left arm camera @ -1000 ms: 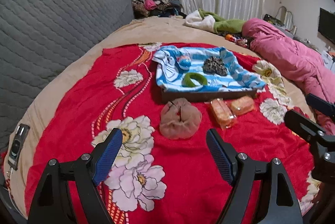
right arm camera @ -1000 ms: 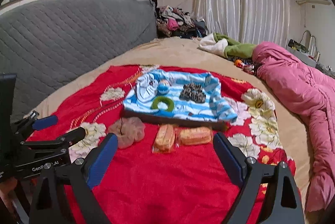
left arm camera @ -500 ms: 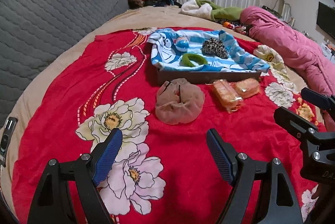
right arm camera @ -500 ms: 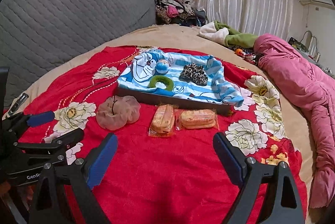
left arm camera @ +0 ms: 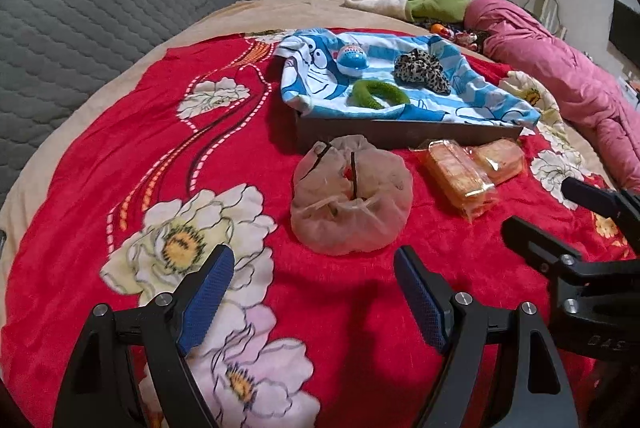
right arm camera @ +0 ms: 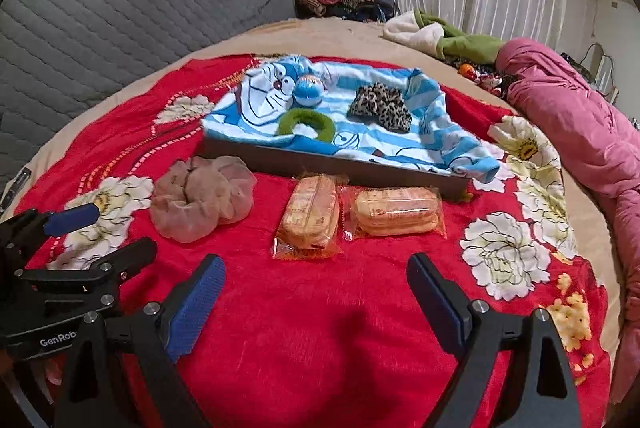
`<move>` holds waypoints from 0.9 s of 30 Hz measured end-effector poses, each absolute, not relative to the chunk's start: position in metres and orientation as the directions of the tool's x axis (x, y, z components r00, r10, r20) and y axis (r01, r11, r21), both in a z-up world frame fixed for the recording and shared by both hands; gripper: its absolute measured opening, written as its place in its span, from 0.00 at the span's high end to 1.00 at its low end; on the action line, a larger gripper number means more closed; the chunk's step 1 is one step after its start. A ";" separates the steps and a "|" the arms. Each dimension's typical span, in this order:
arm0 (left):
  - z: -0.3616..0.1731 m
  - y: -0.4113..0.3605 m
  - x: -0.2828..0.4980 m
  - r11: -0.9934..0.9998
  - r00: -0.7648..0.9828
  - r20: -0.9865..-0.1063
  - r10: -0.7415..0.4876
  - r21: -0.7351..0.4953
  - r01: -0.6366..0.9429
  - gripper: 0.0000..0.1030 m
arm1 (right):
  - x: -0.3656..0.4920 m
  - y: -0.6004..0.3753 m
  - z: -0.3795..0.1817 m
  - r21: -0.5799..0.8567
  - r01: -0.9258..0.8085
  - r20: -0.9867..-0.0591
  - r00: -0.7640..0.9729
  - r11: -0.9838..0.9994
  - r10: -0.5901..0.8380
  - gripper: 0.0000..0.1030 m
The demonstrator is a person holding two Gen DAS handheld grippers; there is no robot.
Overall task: Organize objects
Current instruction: 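Close the left gripper on the sheer pink scrunchie while the right gripper grasps a biscuit pack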
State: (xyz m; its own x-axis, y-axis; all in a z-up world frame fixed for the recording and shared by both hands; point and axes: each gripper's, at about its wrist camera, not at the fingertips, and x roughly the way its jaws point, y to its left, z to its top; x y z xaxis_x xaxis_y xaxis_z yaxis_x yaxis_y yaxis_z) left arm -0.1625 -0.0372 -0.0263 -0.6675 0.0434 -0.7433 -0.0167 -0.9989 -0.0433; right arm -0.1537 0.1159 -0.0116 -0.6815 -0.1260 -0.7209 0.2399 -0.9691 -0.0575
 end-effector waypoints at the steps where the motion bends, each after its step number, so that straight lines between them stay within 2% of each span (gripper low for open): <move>1: -0.028 -0.036 -0.167 -0.999 -0.666 -0.744 0.043 -0.041 -0.018 0.19 | -0.157 0.116 -0.014 -0.056 0.237 -0.724 -0.678 -0.970 -0.123 0.10; 27: -0.055 -0.037 -0.226 -0.997 -0.634 -0.770 0.070 -0.070 -0.024 0.19 | -0.214 0.110 -0.056 -0.029 0.253 -0.789 -0.600 -0.967 -0.133 0.12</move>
State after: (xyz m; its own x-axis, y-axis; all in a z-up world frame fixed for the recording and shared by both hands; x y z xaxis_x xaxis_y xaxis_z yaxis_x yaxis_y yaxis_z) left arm -0.2257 -0.0369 -0.0548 -0.6337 0.0695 -0.7705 -0.0245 -0.9973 -0.0699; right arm -0.2143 0.1102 -0.0563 -0.5996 -0.1331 -0.7892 0.2528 -0.9671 -0.0290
